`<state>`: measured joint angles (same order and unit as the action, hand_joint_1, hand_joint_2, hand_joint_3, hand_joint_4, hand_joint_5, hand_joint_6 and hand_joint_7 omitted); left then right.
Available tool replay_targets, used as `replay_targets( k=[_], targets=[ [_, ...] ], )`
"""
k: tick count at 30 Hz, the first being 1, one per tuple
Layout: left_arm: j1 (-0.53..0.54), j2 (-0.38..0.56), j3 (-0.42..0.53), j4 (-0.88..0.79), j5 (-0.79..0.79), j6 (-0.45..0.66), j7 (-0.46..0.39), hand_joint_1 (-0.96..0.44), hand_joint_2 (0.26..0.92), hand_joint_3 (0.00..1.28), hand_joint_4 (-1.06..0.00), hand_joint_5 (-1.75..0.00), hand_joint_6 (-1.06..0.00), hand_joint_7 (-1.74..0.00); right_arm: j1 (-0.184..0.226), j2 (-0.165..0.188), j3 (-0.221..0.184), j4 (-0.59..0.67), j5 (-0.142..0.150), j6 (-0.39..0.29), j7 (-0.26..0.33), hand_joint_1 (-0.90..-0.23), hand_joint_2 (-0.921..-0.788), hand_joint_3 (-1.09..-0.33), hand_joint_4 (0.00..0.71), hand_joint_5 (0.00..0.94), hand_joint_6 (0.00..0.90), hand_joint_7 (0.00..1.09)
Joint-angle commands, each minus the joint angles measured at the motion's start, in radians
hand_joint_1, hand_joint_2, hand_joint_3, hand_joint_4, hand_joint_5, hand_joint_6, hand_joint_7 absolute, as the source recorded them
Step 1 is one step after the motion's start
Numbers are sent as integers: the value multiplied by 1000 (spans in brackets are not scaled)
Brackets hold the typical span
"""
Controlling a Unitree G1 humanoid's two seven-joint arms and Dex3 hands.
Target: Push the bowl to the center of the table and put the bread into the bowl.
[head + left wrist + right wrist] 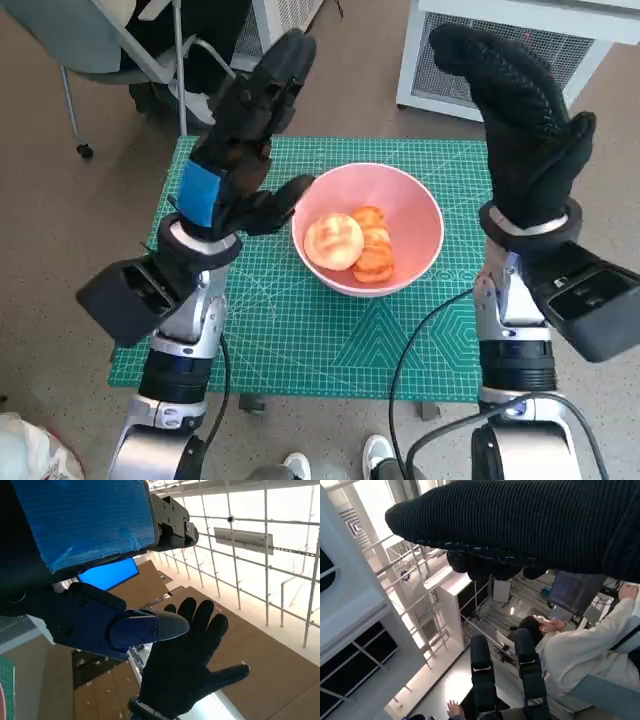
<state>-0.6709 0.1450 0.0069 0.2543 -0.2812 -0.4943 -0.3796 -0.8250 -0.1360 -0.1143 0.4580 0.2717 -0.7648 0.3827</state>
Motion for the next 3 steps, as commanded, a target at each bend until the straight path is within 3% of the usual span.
replay_targets(
  k=[1,3],
  targets=[
    [6,-9,12,-27,10,14,6,-579,921,339,-177,-14,-240,-114,-5,-1,2,14,-11,-6,8,-584,-921,-744,190,173,-1,686],
    [6,-8,15,-28,12,17,5,-580,921,339,-178,-14,-241,-113,-6,-2,2,19,-14,-10,8,-586,-921,-744,192,169,-1,687]
  ],
)
